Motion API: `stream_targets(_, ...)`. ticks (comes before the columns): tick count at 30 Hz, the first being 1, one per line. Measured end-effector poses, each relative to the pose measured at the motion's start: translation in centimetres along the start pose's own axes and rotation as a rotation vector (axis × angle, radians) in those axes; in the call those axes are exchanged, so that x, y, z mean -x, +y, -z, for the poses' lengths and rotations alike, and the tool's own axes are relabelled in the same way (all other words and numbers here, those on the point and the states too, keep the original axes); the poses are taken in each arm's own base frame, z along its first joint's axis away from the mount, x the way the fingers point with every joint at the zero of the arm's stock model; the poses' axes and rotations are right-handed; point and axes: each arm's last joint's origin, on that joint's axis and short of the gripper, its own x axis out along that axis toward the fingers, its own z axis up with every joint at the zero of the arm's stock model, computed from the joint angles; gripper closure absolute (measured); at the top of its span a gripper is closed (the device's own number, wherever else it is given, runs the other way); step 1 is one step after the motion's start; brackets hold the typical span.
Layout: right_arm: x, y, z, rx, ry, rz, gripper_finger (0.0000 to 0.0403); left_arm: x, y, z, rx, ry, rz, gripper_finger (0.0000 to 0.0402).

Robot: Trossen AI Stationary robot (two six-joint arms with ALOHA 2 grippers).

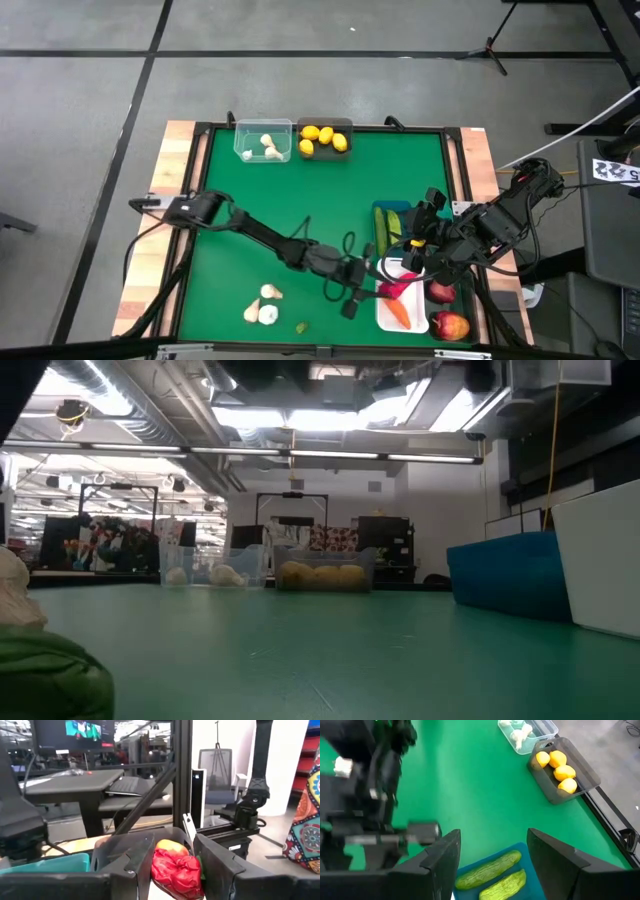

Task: Sort produce into baskets
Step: Put the red chili pepper into the white bin, then put the green chili pepper into the white bin

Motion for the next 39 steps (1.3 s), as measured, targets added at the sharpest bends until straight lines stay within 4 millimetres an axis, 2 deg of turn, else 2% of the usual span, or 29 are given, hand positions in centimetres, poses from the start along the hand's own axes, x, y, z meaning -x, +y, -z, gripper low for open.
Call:
stream_targets(5,0.0,0.0,0.0,0.0,0.0,0.0,0.0173,-2.3,0.7,2.1,0.019,0.008,0.008,0.0273)
stream_targets(8,0.0,0.0,0.0,0.0,0.001,-0.001,0.0173,-3.0,1.2,2.6,0.031,-0.001,-0.001,0.0273)
stream_targets(15,0.0,0.0,0.0,0.0,0.003,-0.002,0.0173,-3.7,2.5,3.5,0.072,0.002,-0.033,0.0272)
stream_targets(20,0.0,0.0,0.0,0.0,0.003,-0.003,0.0173,-3.7,2.7,3.8,0.047,0.026,-0.06,0.0268)
stream_targets(24,0.0,0.0,0.0,0.0,0.007,-0.006,0.0173,-3.7,2.6,3.9,0.03,0.042,-0.021,0.024)
stream_targets(33,0.0,0.0,0.0,0.0,0.007,-0.006,0.0173,-3.7,2.2,4.7,-0.037,0.132,0.008,0.0147)
stream_targets(37,0.0,0.0,0.0,-0.001,0.009,-0.008,0.0173,-4.0,2.2,3.9,0.005,0.173,0.009,0.0127)
stream_targets(39,0.0,0.0,0.0,-0.001,0.016,-0.013,0.0173,-3.6,2.1,3.4,0.019,0.275,0.013,0.0127)
